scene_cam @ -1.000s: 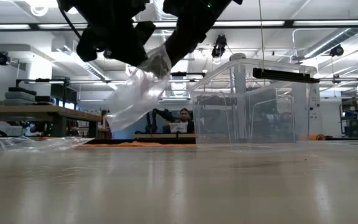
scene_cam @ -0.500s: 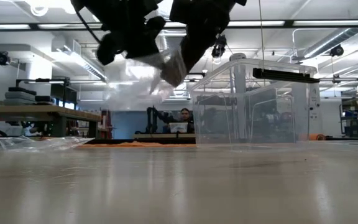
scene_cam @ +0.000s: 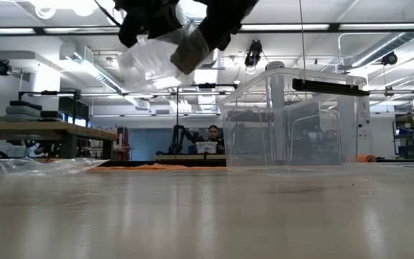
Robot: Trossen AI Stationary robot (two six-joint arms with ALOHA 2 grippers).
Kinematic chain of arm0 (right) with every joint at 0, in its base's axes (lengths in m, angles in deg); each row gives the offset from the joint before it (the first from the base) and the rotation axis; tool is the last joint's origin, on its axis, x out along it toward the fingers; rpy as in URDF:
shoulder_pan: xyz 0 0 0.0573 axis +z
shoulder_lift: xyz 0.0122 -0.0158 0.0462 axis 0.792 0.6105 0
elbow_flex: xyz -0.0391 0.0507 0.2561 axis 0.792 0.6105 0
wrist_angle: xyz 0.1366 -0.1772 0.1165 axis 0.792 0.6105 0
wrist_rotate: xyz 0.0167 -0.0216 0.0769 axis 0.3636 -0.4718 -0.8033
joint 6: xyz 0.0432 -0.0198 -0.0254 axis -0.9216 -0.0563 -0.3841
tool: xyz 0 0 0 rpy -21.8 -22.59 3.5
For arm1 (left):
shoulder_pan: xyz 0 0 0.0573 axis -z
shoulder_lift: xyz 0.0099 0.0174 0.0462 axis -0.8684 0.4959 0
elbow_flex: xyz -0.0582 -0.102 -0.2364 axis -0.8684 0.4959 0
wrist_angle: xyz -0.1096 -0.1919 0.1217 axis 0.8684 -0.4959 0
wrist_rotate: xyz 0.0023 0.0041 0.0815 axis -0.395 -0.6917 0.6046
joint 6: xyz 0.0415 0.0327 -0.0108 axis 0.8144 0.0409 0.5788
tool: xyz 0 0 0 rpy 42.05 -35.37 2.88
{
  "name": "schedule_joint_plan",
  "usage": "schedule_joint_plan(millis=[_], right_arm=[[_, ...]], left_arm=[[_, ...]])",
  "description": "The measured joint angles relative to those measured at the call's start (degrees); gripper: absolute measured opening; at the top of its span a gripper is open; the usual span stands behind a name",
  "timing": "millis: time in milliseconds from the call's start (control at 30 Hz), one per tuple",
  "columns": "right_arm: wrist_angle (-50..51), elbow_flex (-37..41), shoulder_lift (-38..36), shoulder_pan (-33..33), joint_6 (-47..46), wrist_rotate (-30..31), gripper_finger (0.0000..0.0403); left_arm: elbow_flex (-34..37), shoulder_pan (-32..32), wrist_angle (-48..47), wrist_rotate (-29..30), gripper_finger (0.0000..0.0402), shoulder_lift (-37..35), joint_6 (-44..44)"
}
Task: Roll bandage
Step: Put the rolled brown bandage into the transparent zip bag
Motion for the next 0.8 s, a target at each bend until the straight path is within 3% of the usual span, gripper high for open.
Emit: schedule_joint_plan(millis=[200, 300, 700, 800], right_arm=[[-4.7, 0.6, 0.0, 0.3, 0.1, -0.1, 0.0087], [-6.6, 0.6, 0.0, 0.8, 3.5, -0.2, 0.0100], [-7.6, 0.6, -0.5, 2.4, 9.6, -0.1, 0.0195], [-5.9, -0.4, -2.1, 2.4, 9.5, 0.0, 0.0227]], left_arm=[[0.2, 0.4, 0.5, -0.5, 0.0000, -3.1, -2.1], [0.3, 0.4, 1.0, -3.6, 0.0000, -3.9, -3.3], [0.3, 0.5, 0.2, -6.4, 0.0000, -6.0, -7.2], [0.6, 0.4, -0.3, -10.4, 0.0000, -7.0, -10.0]])
